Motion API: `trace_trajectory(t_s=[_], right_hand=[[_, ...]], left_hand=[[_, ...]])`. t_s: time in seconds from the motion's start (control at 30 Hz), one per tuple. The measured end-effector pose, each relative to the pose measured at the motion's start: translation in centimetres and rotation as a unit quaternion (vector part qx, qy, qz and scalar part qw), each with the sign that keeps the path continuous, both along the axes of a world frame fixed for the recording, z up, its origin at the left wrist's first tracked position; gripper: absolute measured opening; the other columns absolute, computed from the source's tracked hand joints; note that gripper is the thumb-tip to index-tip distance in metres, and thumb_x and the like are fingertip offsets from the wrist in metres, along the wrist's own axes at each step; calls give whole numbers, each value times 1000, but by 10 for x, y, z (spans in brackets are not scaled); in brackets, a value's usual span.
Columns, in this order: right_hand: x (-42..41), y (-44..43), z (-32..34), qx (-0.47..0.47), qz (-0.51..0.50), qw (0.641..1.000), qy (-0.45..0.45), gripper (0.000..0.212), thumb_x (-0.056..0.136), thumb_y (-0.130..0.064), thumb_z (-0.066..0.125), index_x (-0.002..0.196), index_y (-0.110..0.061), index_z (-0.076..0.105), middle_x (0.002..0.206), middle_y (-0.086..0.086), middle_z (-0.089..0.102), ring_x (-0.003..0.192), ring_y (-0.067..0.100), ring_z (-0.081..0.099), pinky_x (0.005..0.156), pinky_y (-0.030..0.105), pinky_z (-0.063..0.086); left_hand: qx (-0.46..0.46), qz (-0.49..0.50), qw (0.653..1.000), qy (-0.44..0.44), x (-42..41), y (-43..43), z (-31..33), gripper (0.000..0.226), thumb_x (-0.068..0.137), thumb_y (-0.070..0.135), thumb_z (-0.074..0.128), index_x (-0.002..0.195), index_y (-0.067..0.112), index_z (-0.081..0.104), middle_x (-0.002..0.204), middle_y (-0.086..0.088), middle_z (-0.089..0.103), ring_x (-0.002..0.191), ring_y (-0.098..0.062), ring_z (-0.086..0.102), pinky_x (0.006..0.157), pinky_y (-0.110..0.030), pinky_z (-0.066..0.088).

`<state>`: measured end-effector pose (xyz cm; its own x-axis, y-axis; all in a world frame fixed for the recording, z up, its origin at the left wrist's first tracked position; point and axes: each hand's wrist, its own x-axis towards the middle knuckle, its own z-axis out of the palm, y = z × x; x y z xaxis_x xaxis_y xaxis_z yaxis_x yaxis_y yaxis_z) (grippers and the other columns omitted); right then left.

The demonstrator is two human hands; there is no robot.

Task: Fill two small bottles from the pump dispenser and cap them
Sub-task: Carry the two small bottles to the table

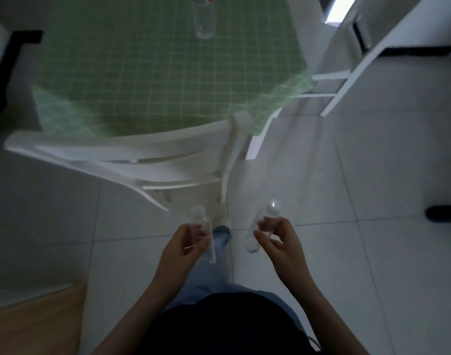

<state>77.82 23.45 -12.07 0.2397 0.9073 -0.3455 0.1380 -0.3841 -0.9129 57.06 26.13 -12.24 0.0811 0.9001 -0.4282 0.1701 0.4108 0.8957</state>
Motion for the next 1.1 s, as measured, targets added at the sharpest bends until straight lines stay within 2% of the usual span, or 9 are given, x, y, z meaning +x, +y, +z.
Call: trace_trajectory(t_s=[0.13, 0.27, 0.4, 0.53, 0.63, 0.7, 0.8, 0.93, 1.1], right_hand=[[37, 20, -7, 0, -79, 997, -2, 19, 84, -7, 67, 98, -15, 56, 94, -8, 65, 86, -6, 63, 72, 12, 51], [81, 51, -9, -2, -131, 991, -14, 24, 85, -11, 67, 105, -9, 55, 99, -7, 64, 88, -8, 62, 75, 14, 52], [129, 80, -1, 3, -192, 981, -26, 25, 84, -14, 67, 106, -13, 55, 98, -9, 64, 90, -5, 62, 77, 13, 52], [174, 99, 4, -6, -238, 971, -35, 24, 85, -16, 66, 106, -15, 54, 99, -13, 63, 91, -5, 62, 79, 15, 52], [207, 112, 2, -8, -264, 964, -31, 23, 85, -11, 67, 105, -12, 56, 98, -9, 64, 87, -6, 62, 78, 18, 53], [231, 121, -1, -16, -272, 962, -24, 22, 84, -9, 67, 103, -11, 56, 96, -8, 65, 84, -7, 63, 75, 18, 52], [271, 143, -7, -16, -259, 966, -11, 22, 83, -7, 68, 102, -10, 57, 95, -8, 65, 83, -8, 63, 77, 20, 53], [334, 176, -14, 0, -231, 973, 7, 24, 83, -3, 68, 96, -20, 56, 94, -9, 65, 80, -9, 63, 71, 15, 52], [405, 215, -4, 3, -151, 989, -4, 24, 83, -10, 70, 95, -25, 55, 92, -11, 66, 83, -9, 64, 69, 11, 50]], left_hand=[[-5, -76, 997, 3, 44, 50, -5, 18, 85, 3, 63, 92, 19, 58, 94, -3, 68, 78, 5, 65, 72, -11, 49], [-3, -142, 990, 6, 97, 98, -12, 18, 84, 9, 66, 91, 24, 59, 94, 2, 70, 79, 4, 66, 70, -10, 49], [-26, -208, 978, -13, 155, 138, -12, 18, 82, 13, 67, 93, 25, 60, 93, 1, 70, 80, 2, 66, 73, -15, 50], [-42, -248, 967, -31, 208, 170, -6, 28, 71, 34, 67, 96, 24, 61, 94, 2, 69, 82, 0, 66, 72, -15, 50], [-41, -249, 967, -28, 242, 190, -7, 16, 79, 18, 67, 92, 23, 61, 88, 5, 69, 76, 5, 65, 67, -11, 49], [-44, -243, 969, -26, 263, 202, -9, 18, 83, 7, 65, 91, 22, 61, 89, 4, 69, 76, 5, 65, 67, -10, 49], [-36, -231, 972, -23, 298, 223, -9, 18, 84, 7, 64, 93, 21, 60, 95, -1, 68, 79, 3, 65, 70, -12, 50], [-18, -182, 983, -15, 354, 244, -13, 19, 84, 7, 65, 95, 21, 59, 96, -2, 67, 80, 0, 64, 71, -13, 50], [-13, -110, 993, -30, 411, 265, -9, 26, 83, -3, 62, 92, 21, 58, 93, -4, 66, 81, -5, 63, 69, -8, 48]])
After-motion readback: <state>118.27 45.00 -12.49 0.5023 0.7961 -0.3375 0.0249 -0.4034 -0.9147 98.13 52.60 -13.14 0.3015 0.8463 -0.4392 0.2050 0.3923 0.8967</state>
